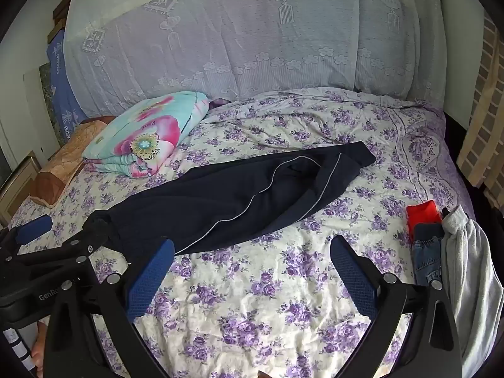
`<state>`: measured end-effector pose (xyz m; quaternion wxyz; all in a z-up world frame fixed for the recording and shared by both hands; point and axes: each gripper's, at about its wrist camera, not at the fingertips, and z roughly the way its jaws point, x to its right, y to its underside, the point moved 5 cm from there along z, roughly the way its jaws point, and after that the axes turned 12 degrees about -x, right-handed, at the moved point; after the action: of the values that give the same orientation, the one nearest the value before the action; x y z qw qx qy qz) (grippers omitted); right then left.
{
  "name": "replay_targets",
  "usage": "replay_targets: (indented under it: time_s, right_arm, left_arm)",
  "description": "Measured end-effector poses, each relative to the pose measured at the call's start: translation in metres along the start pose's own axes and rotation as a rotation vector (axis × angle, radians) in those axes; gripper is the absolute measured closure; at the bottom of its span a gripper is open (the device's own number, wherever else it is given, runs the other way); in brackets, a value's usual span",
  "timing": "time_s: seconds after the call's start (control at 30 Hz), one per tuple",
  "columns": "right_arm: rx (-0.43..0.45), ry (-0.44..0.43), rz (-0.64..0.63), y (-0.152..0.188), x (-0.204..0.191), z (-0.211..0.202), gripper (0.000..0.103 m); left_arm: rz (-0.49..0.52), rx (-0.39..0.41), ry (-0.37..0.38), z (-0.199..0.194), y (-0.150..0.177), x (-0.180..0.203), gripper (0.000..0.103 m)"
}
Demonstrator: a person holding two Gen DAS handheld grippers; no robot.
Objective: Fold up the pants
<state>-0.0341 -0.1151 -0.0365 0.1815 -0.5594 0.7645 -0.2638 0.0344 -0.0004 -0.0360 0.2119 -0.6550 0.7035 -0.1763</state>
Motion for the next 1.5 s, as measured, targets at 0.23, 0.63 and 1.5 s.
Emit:
replay_targets:
  time_s: [0.23,0.63,1.5]
  right_arm:
    - [-0.001,-0.003,0.003,0.0000,0.0005,0.0005,0.004]
    - [-0.002,0.011,0.003,0.0016,-0.0015,-0.0008,0.004]
    - [-0.005,0.008,0.000,0.0027,0.0016,0.0025,0.004]
  left_arm:
    - [-0.010,-0.002,0.015,0.0001,0.0000,-0.0004,0.005]
    - [-0.013,-0.009,0.024,0.0022,0.0029,-0.0022,0.005]
    - [-0.016,-0.015,0.025,0.0047,0.0059,0.0000,0.005]
